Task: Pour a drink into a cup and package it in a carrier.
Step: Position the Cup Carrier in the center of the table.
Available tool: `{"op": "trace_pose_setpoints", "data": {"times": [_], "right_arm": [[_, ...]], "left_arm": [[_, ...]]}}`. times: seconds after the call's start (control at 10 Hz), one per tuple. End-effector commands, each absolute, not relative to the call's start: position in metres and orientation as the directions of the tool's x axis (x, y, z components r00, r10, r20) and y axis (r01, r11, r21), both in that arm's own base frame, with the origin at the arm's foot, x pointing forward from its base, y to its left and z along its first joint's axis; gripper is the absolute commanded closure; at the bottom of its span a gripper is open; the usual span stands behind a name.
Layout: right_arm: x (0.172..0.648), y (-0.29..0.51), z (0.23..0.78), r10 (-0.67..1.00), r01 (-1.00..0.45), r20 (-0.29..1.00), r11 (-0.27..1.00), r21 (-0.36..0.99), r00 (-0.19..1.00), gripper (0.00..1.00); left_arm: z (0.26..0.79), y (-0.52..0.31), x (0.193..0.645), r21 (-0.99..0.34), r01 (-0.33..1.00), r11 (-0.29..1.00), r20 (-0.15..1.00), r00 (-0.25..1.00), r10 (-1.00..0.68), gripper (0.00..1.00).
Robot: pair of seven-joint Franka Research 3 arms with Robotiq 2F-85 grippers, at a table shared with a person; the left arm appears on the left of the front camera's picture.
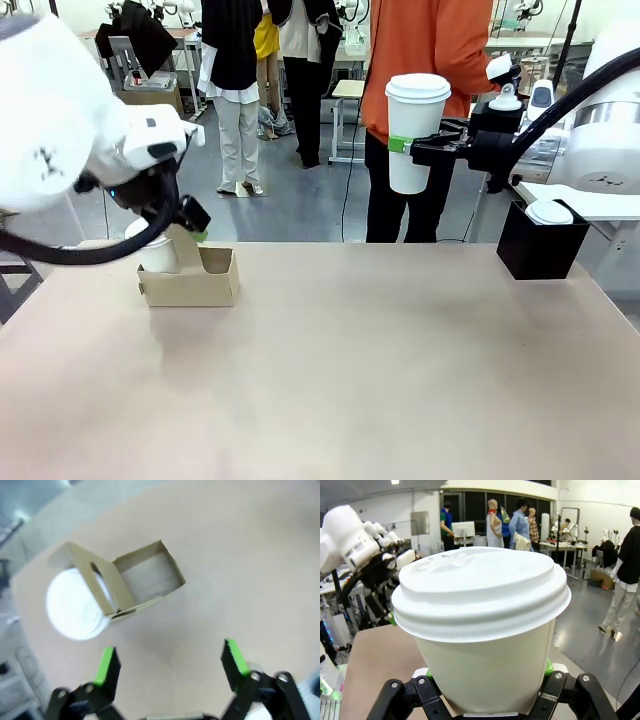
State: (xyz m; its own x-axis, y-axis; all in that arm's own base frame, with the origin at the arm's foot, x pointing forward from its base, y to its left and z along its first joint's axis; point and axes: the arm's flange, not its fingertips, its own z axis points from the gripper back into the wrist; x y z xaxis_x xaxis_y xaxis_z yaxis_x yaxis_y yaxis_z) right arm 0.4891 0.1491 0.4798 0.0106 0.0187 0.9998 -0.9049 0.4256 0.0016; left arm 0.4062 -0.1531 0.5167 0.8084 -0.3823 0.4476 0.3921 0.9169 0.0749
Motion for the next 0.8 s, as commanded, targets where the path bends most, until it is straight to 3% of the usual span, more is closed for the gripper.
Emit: {"op": "trace_pose_setpoints", "data": {"times": [0.0, 0.4, 0.7], "right_arm": [[0.487, 0.151, 0.483, 0.031, -0.900, 0.999, 0.436, -0.021, -0.008, 0.20], [0.487, 0.151, 0.483, 0.031, -0.900, 0.999, 0.436, -0.021, -0.008, 0.20], [0.487, 0.151, 0.483, 0.031, -0.900, 0.999, 0.436, -0.021, -0.008, 0.20]], "left_arm": [[0.543, -0.164, 0.431, 0.051, 0.301, 0.952, 0.388, 0.873, -0.296, 0.00], [0.539, -0.153, 0.500, 0.055, 0.152, 0.987, 0.321, 0.933, -0.162, 0.00], [0.515, -0.144, 0.525, 0.028, 0.108, 0.994, 0.274, 0.955, -0.111, 0.00]]}}
